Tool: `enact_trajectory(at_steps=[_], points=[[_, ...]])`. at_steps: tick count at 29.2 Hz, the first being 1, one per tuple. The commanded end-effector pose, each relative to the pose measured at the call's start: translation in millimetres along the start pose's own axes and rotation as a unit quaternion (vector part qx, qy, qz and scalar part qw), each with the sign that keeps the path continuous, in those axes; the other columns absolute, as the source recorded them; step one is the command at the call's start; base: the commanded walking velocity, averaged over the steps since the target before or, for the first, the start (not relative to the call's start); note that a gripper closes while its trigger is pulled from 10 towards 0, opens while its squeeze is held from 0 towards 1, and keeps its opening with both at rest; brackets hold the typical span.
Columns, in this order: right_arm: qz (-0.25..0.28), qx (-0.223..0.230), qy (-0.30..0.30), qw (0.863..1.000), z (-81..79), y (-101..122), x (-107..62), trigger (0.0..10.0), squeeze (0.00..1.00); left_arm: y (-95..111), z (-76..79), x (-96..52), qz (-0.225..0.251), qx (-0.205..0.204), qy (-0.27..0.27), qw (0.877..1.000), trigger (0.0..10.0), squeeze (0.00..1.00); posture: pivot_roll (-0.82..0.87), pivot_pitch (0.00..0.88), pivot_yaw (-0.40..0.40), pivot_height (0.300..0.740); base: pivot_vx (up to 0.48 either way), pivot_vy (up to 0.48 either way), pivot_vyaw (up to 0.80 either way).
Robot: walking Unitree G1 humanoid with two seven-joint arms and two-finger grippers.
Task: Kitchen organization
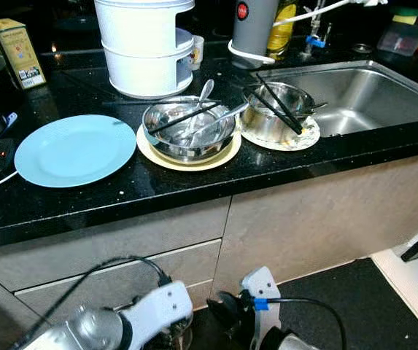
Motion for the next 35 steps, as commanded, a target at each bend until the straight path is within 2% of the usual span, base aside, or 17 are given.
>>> enact_trajectory(at_steps=[1, 3, 6, 7, 9, 11, 12, 13, 15, 17, 18, 23, 25, 29, 35], points=[[-0.028, 0.006, -0.010, 1.000, 3.0, -14, -0.8, 10.0, 0.00, -3, 6.3, 8.8, 0.006, 0.013, 0.007, 1.000, 0.0, 0.00, -0.01, 0.153, -0.021, 0.740, 0.000, 0.000, 0.00], [-0.037, 0.008, -0.014, 0.999, 4.9, -19, -0.4, 10.0, 0.00, -3, 8.6, 15.8, 0.013, 0.013, 0.016, 1.000, 0.0, 0.00, -0.01, 0.150, -0.022, 0.740, 0.000, 0.000, 0.00], [-0.050, 0.014, -0.033, 0.998, 11.2, -27, 0.7, 10.0, 0.00, -10, 7.2, 28.6, 0.016, -0.020, 0.055, 0.998, 0.0, 0.00, -0.02, 0.152, -0.024, 0.740, 0.000, 0.000, 0.00], [-0.050, 0.015, -0.040, 0.998, 13.3, -29, 1.2, 10.0, 0.00, -13, 7.7, 31.9, 0.016, -0.019, 0.061, 0.998, 0.0, 0.00, -0.02, 0.152, -0.024, 0.740, 0.000, 0.000, 0.00], [-0.042, 0.020, -0.055, 0.997, 17.7, -30, 2.8, 10.0, 0.00, -19, 10.4, 36.5, 0.016, -0.043, 0.062, 0.997, 0.0, 0.00, -0.03, 0.157, -0.025, 0.740, 0.000, 0.000, 0.00], [-0.038, 0.023, -0.060, 0.997, 19.2, -29, 3.4, 10.0, 0.00, -20, 10.6, 38.0, 0.016, -0.050, 0.066, 0.996, 0.0, 0.00, -0.03, 0.157, -0.025, 0.740, 0.000, 0.000, 0.00], [-0.031, 0.028, -0.072, 0.997, 23.2, -29, 4.8, 10.0, 0.00, -22, 6.5, 39.4, 0.022, -0.054, 0.085, 0.995, 0.0, 0.00, -0.04, 0.160, -0.023, 0.740, 0.000, 0.000, 0.00], [-0.024, 0.037, -0.093, 0.995, 30.2, -31, 6.7, 10.0, 0.00, -25, -2.3, 40.5, 0.028, -0.080, 0.125, 0.989, 0.0, 0.00, -0.04, 0.162, -0.024, 0.740, 0.000, 0.000, 0.00], [-0.018, 0.047, -0.115, 0.992, 37.6, -34, 8.4, 10.0, 0.00, -30, -11.2, 41.0, 0.035, -0.113, 0.169, 0.978, 0.0, 0.00, -0.04, 0.163, -0.025, 0.740, 0.000, 0.000, 0.00], [-0.026, 0.041, -0.131, 0.990, 43.0, -41, 8.6, 10.0, 0.00, -44, -23.7, 38.9, 0.030, -0.164, 0.233, 0.958, 0.0, 0.00, -0.03, 0.163, -0.033, 0.740, 0.000, 0.000, 0.00], [-0.026, 0.038, -0.136, 0.990, 44.3, -42, 8.8, 10.0, 0.00, -50, -24.0, 38.9, 0.022, -0.169, 0.243, 0.955, 0.0, 0.00, -0.03, 0.163, -0.033, 0.740, 0.000, 0.000, 0.00], [-0.011, 0.043, -0.146, 0.988, 46.8, -41, 9.3, 10.0, 0.00, -64, -17.7, 42.2, 0.008, -0.162, 0.258, 0.952, 0.0, 0.00, -0.04, 0.164, -0.042, 0.740, 0.000, 0.000, 0.00], [-0.014, 0.041, -0.145, 0.988, 47.8, -44, 10.0, 10.0, 0.00, -75, -13.9, 43.6, -0.012, -0.178, 0.261, 0.949, 0.0, 0.00, -0.04, 0.167, -0.042, 0.740, 0.000, 0.000, 0.00], [-0.020, 0.041, -0.149, 0.988, 50.3, -51, 10.3, 10.0, 0.00, -80, -9.5, 47.5, -0.008, -0.193, 0.261, 0.946, 0.0, 0.00, -0.05, 0.166, -0.044, 0.740, 0.000, 0.000, 0.00], [-0.036, 0.043, -0.157, 0.986, 53.4, -62, 9.5, 10.0, 0.00, -97, -0.5, 51.8, -0.021, -0.233, 0.271, 0.934, 0.0, 0.00, -0.05, 0.166, -0.045, 0.740, 0.000, 0.000, 0.00]])
Point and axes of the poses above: a point about 5 cm out from each wrist's last joint towards the gripper, its own x axis pointing out of the wrist towards the gripper, its own y axis along the axis of the wrist's last joint, z = x × y, the point moved 4 cm from there along x, pointing out of the wrist towards the gripper, and after that the axes turned 11 degrees about x, right-handed, at the moved point
